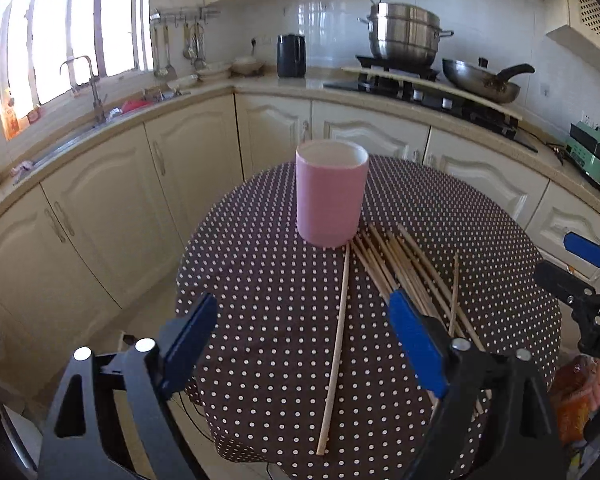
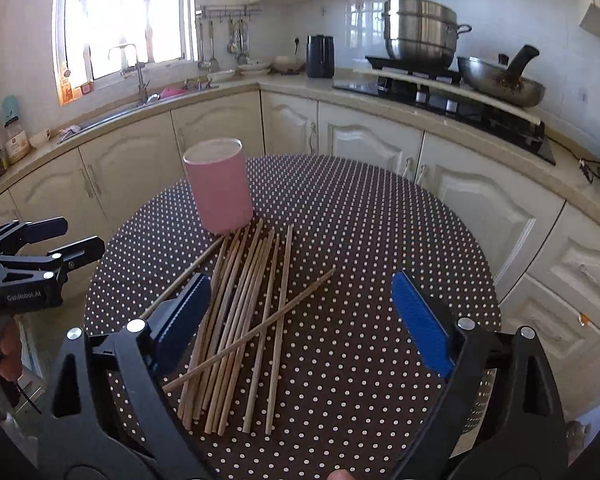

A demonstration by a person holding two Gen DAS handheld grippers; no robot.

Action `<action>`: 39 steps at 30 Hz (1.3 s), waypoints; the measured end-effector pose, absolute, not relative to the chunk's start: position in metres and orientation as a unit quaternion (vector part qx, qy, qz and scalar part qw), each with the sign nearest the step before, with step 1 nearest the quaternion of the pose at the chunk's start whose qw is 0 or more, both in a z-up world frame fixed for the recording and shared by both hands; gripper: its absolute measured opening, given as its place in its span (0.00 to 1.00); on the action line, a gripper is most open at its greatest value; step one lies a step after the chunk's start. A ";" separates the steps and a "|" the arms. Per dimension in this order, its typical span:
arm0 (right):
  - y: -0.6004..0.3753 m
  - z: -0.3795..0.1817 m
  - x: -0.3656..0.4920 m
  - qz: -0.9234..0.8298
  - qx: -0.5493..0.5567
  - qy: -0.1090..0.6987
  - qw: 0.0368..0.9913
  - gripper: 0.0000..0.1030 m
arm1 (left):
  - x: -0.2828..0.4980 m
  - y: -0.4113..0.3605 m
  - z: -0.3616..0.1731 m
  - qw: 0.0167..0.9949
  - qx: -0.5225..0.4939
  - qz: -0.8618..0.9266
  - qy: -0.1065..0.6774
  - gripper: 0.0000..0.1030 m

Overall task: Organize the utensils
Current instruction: 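Lower the left tool to a single chopstick and close on it, then lift the chopstick upright with the left tool while the right tool grasps another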

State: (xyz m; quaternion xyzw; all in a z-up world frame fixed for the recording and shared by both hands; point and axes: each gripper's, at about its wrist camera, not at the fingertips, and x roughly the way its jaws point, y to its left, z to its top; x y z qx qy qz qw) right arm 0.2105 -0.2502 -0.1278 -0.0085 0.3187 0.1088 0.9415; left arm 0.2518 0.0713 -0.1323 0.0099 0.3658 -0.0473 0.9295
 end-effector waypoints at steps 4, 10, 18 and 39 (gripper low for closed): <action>-0.254 -0.153 0.230 0.121 -0.012 0.381 0.916 0.73 | 0.278 0.076 -0.167 0.897 0.009 -0.070 0.435 0.62; -0.261 -0.181 0.255 0.127 -0.004 0.463 0.877 0.58 | 0.303 0.055 -0.205 0.858 0.034 -0.087 0.504 0.49; -0.260 -0.198 0.271 0.143 0.032 0.508 0.849 0.57 | 0.319 0.041 -0.221 0.846 0.046 -0.070 0.526 0.27; -0.206 -0.212 0.301 0.143 -0.049 0.592 0.792 0.46 | 0.290 0.039 -0.217 0.833 0.004 -0.051 0.551 0.06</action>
